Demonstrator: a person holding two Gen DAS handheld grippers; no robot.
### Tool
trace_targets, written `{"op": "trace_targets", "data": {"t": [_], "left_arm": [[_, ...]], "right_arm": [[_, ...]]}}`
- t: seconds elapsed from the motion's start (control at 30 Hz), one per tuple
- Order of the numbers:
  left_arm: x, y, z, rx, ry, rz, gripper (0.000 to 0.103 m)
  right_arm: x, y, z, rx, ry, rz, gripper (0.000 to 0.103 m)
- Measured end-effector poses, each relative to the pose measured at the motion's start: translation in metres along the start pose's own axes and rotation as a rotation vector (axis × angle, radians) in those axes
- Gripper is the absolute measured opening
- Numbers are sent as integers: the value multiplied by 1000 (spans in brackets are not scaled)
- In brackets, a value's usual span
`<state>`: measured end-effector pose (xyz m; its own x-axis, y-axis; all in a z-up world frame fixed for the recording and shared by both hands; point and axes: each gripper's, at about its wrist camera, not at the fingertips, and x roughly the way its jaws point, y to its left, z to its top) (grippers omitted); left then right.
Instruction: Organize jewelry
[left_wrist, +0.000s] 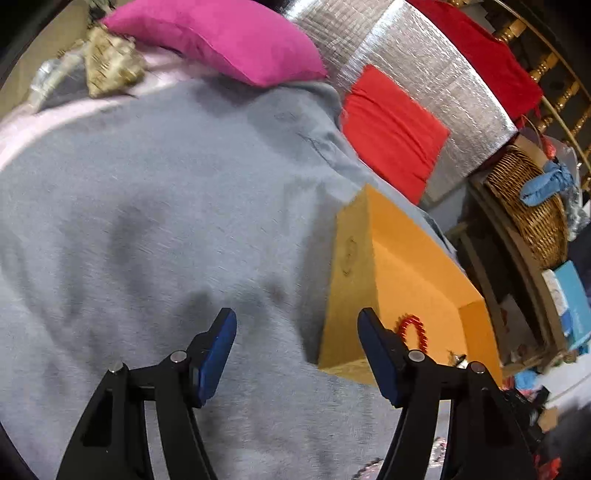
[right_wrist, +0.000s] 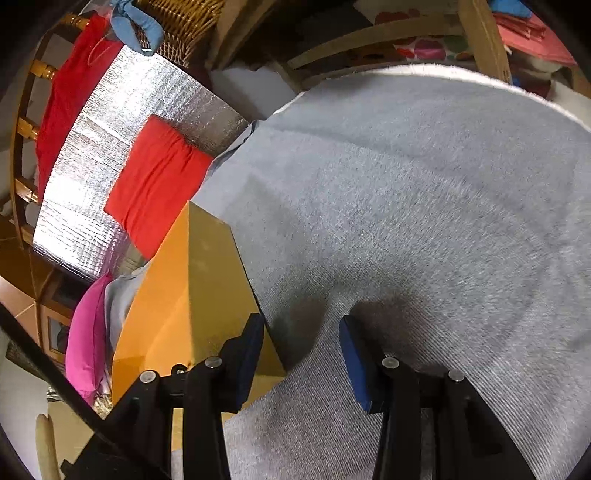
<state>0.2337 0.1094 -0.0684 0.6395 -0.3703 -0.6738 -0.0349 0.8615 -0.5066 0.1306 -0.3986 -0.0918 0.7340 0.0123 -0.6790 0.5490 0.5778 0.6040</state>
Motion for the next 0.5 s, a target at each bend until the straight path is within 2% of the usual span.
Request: {"op": "trace_targets", "data": {"t": [0.13,0.2,0.3,0.37,0.5], "left_arm": [[-38,3,1,39,-85,121,73],[-63,1,-3,84,-151,198,77],[-86,-5,-17,168,-206,309,79],[-95,-13,-32,222,-207,327,79],[-95,-34,-60,291,-147,318,79]], "right_arm": [[-32,8,2,-66,-85,-43,50],[-49,8,5,-79,-108,-42,50],[-81,8,4,-142,-138,-40,50],[-95,10,-1,-191,-126,-39,51],[-115,14,-24,-319,-69,2,51]]}}
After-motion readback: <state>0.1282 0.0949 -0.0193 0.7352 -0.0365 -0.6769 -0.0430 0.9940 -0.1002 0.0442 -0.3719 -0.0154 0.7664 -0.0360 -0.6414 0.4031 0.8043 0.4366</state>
